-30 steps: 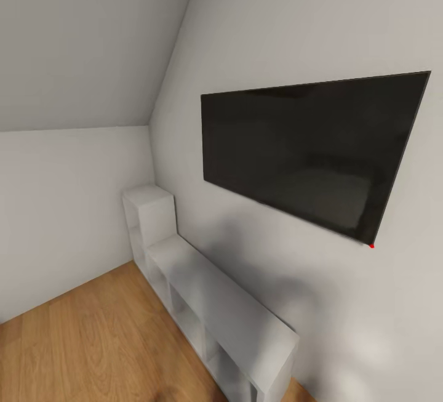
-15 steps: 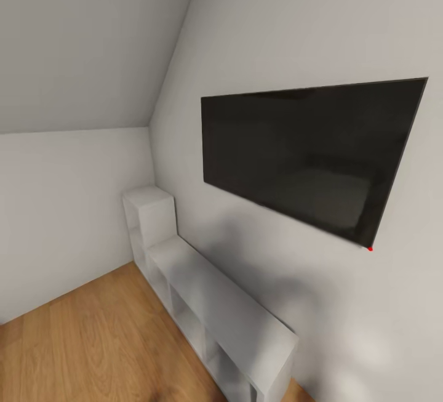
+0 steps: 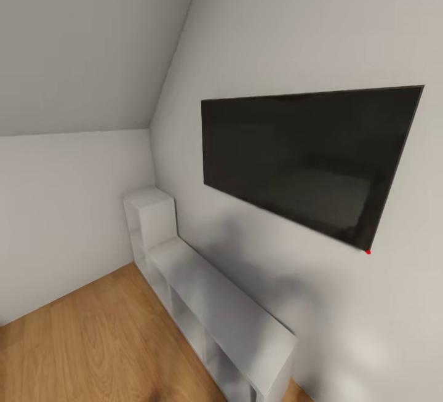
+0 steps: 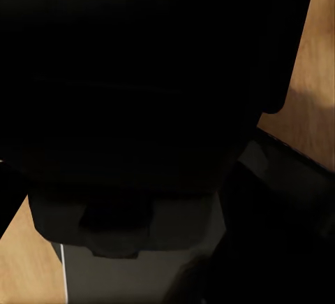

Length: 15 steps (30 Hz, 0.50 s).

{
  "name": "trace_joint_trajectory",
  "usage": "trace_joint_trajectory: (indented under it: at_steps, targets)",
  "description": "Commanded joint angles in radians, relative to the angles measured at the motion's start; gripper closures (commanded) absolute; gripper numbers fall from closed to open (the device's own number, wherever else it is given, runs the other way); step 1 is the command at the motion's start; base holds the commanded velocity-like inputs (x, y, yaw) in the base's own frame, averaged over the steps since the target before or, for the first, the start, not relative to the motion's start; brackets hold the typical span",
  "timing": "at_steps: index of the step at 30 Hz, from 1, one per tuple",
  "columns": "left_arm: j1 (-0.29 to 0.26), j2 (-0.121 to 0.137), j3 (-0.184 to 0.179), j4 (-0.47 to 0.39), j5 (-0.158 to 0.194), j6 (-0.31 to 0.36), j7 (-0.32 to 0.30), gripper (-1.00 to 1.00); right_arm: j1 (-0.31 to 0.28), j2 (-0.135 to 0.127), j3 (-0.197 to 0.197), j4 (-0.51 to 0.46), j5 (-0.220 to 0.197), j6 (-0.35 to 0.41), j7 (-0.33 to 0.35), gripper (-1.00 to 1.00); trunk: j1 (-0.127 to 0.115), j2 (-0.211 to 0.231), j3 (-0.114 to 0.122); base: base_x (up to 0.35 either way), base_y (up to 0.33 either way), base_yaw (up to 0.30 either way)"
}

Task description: Attach the digital camera to the camera tripod in the bedroom.

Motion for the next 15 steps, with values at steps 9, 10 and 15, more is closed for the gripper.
trace_joint_trajectory:
  at_steps: [9, 10, 15]
  targets:
    - [-0.001, -0.001, -0.009, 0.0, 0.006, -0.002, -0.001, 1.0, -0.001, 0.001, -0.011, 0.003, 0.003, -0.004, -0.009, -1.0, -0.034, 0.062, 0.027, 0.0, 0.0, 0.0]
    - [-0.001, -0.001, -0.009, 0.0, 0.006, -0.001, -0.001, 1.0, -0.001, 0.002, -0.012, 0.003, 0.002, -0.004, -0.009, -1.0, -0.038, 0.069, 0.03, 0.0, 0.0, 0.0]
    - [-0.001, -0.001, -0.009, -0.001, 0.006, -0.001, -0.001, 1.0, -0.001, 0.002, -0.012, 0.004, 0.001, -0.004, -0.01, -1.0, -0.057, 0.104, 0.046, 0.0, 0.0, 0.0]
